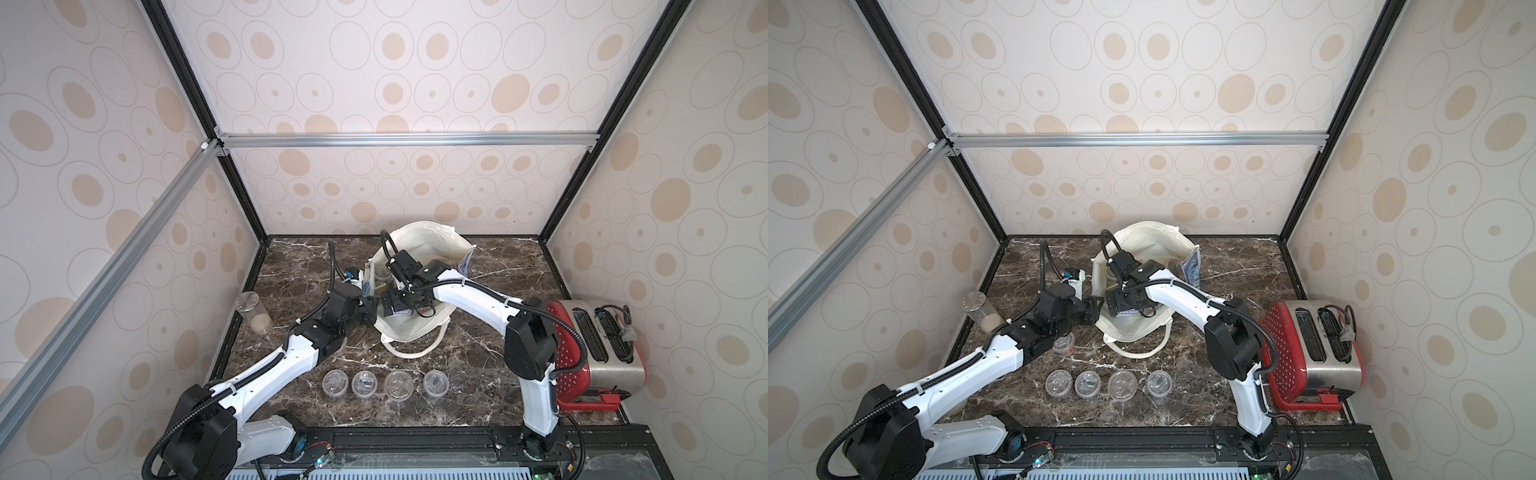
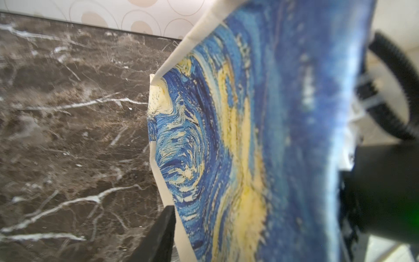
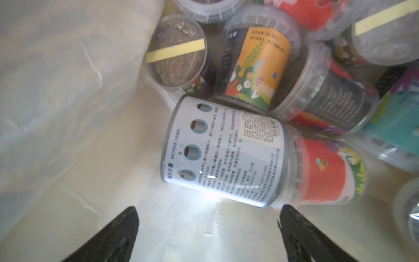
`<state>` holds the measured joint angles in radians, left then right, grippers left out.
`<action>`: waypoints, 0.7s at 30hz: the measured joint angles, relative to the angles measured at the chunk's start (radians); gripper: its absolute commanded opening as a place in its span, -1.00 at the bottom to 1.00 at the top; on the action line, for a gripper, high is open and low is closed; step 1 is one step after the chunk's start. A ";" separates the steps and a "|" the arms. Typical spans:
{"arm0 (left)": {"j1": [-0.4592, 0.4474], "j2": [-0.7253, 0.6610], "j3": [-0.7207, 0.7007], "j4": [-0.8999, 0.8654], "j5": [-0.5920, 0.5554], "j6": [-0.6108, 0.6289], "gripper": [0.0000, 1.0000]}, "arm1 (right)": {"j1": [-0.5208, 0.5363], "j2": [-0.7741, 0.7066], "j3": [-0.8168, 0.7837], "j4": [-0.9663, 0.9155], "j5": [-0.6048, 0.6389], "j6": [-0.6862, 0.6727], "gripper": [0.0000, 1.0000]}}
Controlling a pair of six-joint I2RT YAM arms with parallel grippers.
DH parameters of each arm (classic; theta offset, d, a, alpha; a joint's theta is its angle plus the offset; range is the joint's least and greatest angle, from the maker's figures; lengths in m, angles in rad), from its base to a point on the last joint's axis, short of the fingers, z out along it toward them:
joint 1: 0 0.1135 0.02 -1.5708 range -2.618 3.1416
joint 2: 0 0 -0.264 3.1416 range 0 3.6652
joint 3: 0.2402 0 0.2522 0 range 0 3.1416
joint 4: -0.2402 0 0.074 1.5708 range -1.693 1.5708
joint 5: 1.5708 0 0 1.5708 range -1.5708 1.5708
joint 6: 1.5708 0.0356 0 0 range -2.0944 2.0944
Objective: Take out the seed jars from the canvas bag
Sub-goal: Pick up the seed jar from the canvas bag.
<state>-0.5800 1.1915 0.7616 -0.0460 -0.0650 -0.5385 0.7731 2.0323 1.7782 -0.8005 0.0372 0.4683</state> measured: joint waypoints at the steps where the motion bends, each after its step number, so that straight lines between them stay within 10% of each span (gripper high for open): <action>1: 0.000 -0.009 -0.011 0.004 0.005 -0.005 -0.53 | 0.005 0.005 0.008 -0.002 0.012 0.011 0.99; 4: 0.000 -0.025 -0.035 0.016 0.015 -0.018 -0.77 | 0.027 0.037 0.054 -0.005 0.058 0.045 0.99; 21: 0.000 -0.026 -0.040 0.031 0.036 -0.031 -0.77 | 0.059 0.128 0.138 -0.035 0.260 0.135 0.99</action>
<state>-0.5804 1.1656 0.7216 -0.0151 -0.0288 -0.5697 0.8318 2.1601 1.9160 -0.8360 0.2970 0.6029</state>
